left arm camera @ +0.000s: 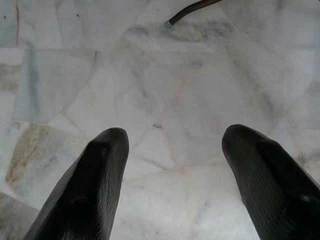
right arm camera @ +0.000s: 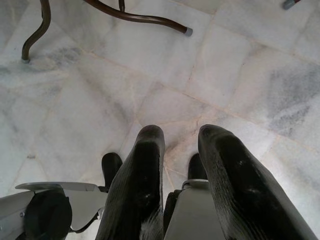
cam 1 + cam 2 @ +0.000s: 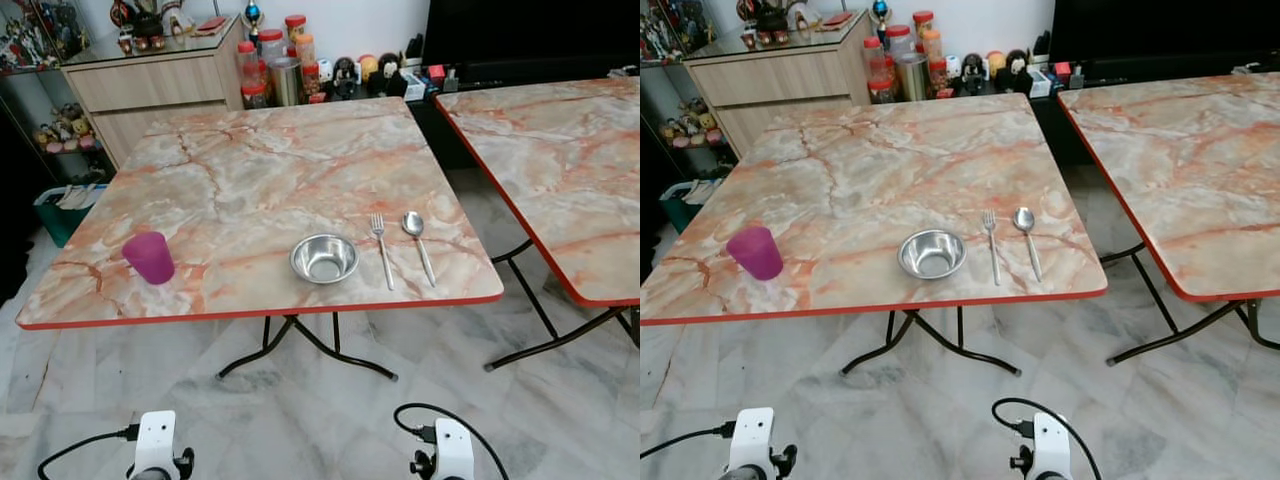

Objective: Setting the table

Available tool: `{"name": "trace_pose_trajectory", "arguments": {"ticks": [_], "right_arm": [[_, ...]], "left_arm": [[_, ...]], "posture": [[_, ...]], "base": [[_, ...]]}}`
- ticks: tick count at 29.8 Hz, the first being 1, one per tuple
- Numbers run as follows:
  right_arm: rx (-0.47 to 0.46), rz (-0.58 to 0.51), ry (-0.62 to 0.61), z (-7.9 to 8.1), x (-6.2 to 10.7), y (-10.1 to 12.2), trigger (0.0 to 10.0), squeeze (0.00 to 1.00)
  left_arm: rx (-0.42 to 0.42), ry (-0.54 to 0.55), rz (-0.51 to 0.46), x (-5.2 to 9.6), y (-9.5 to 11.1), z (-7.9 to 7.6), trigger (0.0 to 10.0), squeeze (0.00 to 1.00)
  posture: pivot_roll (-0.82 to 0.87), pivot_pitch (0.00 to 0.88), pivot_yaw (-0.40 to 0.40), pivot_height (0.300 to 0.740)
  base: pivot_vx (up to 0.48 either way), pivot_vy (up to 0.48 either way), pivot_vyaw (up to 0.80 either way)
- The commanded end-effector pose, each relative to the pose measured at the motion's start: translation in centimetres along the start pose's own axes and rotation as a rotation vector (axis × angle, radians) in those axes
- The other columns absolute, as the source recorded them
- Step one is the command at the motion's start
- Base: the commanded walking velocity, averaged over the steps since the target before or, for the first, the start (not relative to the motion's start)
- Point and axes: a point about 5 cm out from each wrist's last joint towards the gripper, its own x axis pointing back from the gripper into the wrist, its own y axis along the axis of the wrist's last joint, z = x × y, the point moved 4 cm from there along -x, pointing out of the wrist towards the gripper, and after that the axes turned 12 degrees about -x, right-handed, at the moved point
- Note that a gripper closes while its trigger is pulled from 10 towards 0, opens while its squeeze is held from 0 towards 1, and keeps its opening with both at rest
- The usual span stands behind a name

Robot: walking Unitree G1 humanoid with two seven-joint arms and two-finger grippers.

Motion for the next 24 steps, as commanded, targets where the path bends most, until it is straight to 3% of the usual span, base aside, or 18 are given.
{"name": "trace_pose_trajectory", "arguments": {"ticks": [1, 10, 12, 19, 24], "right_arm": [[0.017, 0.003, 0.009, 0.3, 0.0, 0.0, 10.0, 0.00], [0.049, -0.003, -0.017, -1.0, -0.1, 1.0, 10.0, 0.00], [0.061, -0.021, -0.007, -0.8, -0.2, 1.8, 10.0, 0.00], [0.054, -0.038, -0.010, -0.9, -0.3, 2.5, 10.0, 0.00], [0.044, -0.040, -0.027, -1.5, -0.2, 2.4, 10.0, 0.00]], "left_arm": [[-0.010, 0.007, -0.007, 0.0, 0.0, 0.6, 10.0, 0.00], [0.033, -0.018, -0.001, 0.2, -0.5, -1.0, 10.0, 0.00], [-0.014, -0.063, 0.000, 0.1, -0.2, -2.4, 10.0, 0.00], [-0.048, -0.112, -0.021, 0.0, 0.9, -4.0, 10.0, 0.00], [-0.083, -0.135, -0.025, 0.0, 1.3, -4.9, 10.0, 0.00]], "posture": [[0.03, 0.000, 0.093, 0.740], [0.04, 0.000, 0.044, 0.740], [0.02, 0.000, 0.042, 0.740], [-0.01, 0.000, 0.056, 0.740], [-0.03, 0.000, 0.066, 0.740]], "base": [[0.000, 0.000, 0.00], [0.000, 0.000, 0.00], [0.000, 0.000, 0.00], [0.000, 0.000, 0.00], [0.000, -0.297, 0.00]]}}
